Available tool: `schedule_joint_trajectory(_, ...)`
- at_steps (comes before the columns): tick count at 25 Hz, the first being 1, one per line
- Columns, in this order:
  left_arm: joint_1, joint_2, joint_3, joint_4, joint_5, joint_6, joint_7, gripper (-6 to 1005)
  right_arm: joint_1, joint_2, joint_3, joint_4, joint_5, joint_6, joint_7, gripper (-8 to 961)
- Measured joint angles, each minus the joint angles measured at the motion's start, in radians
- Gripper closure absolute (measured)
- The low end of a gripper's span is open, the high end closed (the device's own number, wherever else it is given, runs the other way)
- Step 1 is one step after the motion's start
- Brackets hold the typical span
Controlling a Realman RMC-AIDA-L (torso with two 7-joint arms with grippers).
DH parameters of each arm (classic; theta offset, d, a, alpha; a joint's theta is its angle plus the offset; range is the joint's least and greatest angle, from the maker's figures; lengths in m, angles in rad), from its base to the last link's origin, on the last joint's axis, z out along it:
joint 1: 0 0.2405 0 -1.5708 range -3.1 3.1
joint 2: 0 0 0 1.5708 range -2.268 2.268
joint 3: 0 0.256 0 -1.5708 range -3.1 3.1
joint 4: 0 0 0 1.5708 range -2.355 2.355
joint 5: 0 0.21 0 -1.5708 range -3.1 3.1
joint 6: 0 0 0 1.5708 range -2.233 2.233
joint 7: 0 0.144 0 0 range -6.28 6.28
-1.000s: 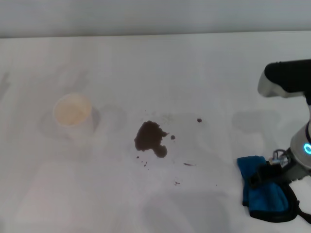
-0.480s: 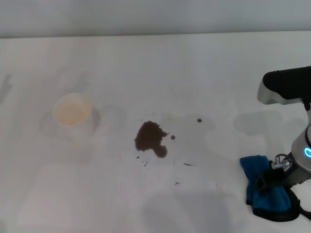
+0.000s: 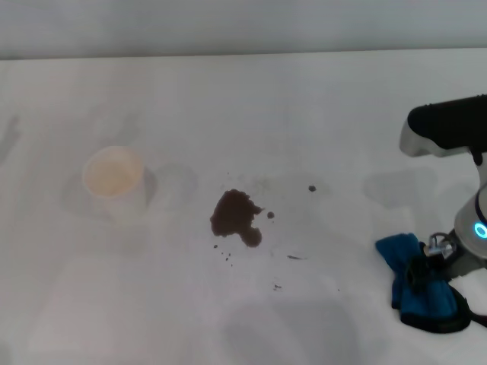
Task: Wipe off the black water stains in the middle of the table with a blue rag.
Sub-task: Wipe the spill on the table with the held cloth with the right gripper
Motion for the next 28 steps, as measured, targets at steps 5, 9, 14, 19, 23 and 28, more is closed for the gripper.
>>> schedule_joint_trajectory(5,-0.001,-0.003,0.000,0.000,0.000,-0.001,0.000,107,0.029,0.003,0.021,0.003,0.005,-0.011,-0.028,455)
schedule_joint_trajectory(9,-0.002,-0.004,0.000,-0.001,0.000,-0.001,0.000,106,0.080,0.008,0.027,0.021,0.010,-0.020,-0.049,620)
schedule_joint_trajectory(14,-0.001,-0.006,0.000,-0.002,-0.001,-0.001,-0.001,106,0.173,0.014,0.041,0.107,0.050,-0.063,-0.091,783)
schedule_joint_trajectory(19,0.001,-0.013,-0.001,-0.007,-0.002,-0.001,0.000,106,0.300,0.014,0.042,0.244,0.113,-0.152,-0.145,799)
schedule_joint_trajectory(23,-0.002,-0.023,-0.003,-0.010,-0.002,-0.001,0.010,106,0.404,0.014,0.043,0.392,0.153,-0.224,-0.197,798)
schedule_joint_trajectory(28,-0.010,-0.033,-0.005,-0.009,-0.002,-0.001,0.023,106,0.487,0.014,0.059,0.555,0.172,-0.309,-0.273,799)
